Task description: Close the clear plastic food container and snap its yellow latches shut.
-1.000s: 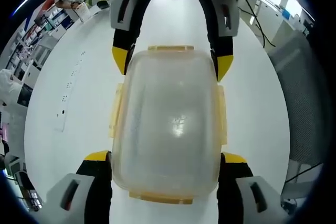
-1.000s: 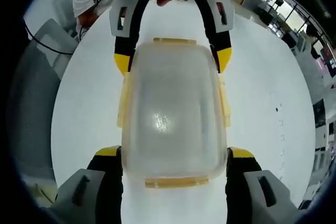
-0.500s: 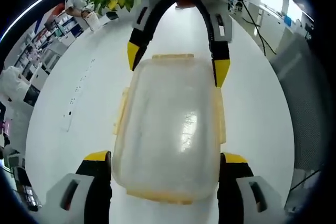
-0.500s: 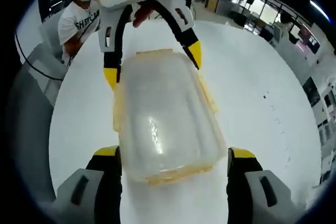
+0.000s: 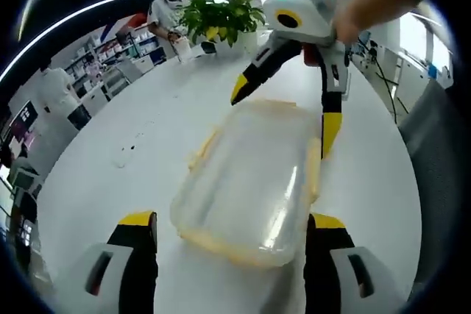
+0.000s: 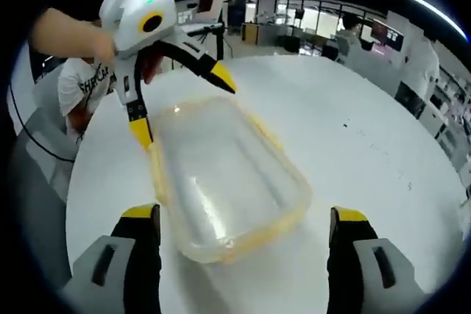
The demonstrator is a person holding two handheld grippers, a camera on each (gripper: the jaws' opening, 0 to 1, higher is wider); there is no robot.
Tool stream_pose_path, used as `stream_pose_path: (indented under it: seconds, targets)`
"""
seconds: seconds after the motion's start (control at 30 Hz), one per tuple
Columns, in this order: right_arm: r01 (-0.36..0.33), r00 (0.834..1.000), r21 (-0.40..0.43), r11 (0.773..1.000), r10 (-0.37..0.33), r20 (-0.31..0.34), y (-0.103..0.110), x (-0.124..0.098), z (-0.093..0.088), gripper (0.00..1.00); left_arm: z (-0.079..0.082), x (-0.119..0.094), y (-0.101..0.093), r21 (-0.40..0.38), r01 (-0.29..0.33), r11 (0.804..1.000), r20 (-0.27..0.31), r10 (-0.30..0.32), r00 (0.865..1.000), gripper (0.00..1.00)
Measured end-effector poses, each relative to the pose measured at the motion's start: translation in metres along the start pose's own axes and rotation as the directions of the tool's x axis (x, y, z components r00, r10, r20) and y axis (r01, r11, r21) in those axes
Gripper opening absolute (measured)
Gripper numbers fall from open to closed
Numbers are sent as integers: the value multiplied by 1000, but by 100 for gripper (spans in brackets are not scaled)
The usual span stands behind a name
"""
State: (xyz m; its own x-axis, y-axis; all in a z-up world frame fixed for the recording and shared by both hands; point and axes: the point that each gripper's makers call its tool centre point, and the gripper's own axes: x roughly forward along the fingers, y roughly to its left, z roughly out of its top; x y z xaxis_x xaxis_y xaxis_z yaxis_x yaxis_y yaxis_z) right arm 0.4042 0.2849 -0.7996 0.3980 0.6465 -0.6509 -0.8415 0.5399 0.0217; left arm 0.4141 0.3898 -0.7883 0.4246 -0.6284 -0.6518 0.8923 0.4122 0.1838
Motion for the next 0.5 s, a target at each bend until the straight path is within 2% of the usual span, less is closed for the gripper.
stream_pose_path:
  seconds: [0.17,0.2,0.3,0.5]
  targets:
    - [37,997,53,998,-41,60,1,-2,-1,96,-5,-3,-1,-91,-43,995,58,49,997,81]
    - [49,995,59,997,-54,81,0,-2,0,98,-5,-3,-1,-131,-50,990,87,62,994,81]
    - [65,990,82,995,-75,121,2,-3,1,100,-7,-2,-7,-202,-31,979,131,59,990,85]
    - [77,977,127,989,-100,189,8,-5,2,100,-6,2,-22,-228,-13,974,188,58,980,88]
